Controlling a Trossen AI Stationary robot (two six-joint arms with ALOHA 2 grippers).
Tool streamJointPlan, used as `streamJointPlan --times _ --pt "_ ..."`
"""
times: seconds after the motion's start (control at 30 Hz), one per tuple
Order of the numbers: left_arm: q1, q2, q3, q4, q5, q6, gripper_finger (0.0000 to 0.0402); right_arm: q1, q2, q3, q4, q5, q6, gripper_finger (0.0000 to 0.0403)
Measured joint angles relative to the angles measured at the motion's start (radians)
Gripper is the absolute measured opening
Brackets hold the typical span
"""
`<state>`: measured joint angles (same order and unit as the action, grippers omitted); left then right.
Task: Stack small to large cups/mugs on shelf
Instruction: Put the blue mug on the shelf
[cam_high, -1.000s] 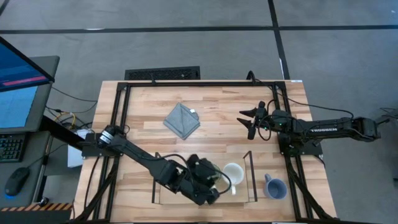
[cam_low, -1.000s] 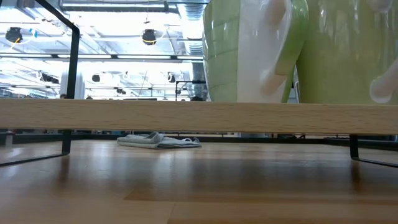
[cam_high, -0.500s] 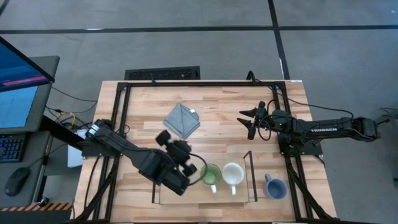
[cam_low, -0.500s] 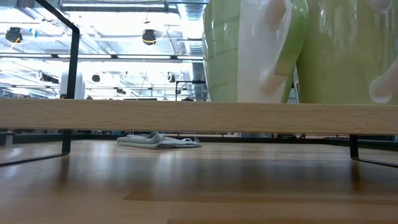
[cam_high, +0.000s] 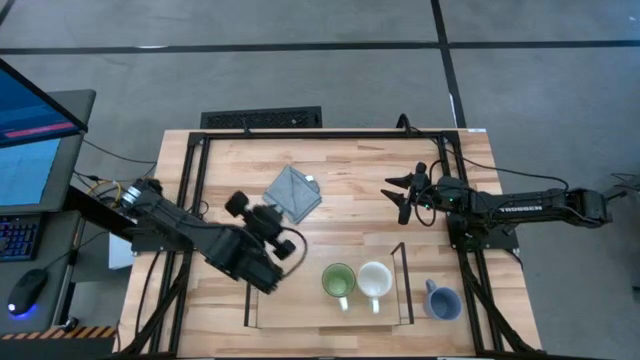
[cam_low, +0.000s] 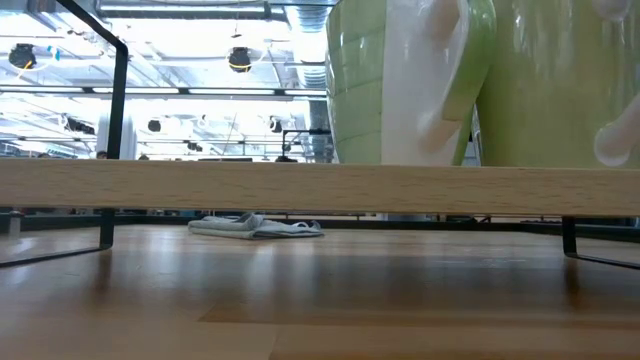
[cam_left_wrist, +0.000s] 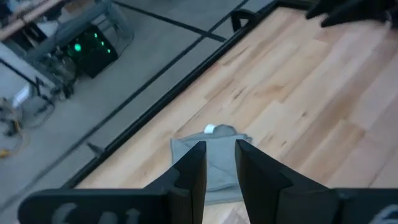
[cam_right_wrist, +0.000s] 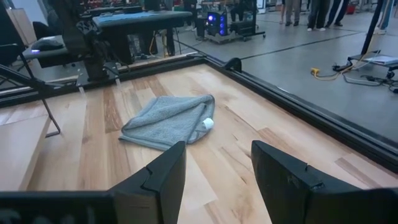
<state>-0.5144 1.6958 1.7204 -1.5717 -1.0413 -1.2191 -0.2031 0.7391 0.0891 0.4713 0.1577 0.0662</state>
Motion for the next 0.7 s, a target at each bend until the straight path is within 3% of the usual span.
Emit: streamJointPlan --times 0.27,0.7 --pt "-0.018 -0.254 -0.338 0.126 -0.043 -0.108 0.0076 -0.014 0.0 0.0 0.008 0.008 -0.022 0.0205" --pt "-0.018 -0.58 -0.832 0.637 -0.11 0.165 0.0076 -0.069 0.0 0.0 0.085 0.008 -0.015 0.0205"
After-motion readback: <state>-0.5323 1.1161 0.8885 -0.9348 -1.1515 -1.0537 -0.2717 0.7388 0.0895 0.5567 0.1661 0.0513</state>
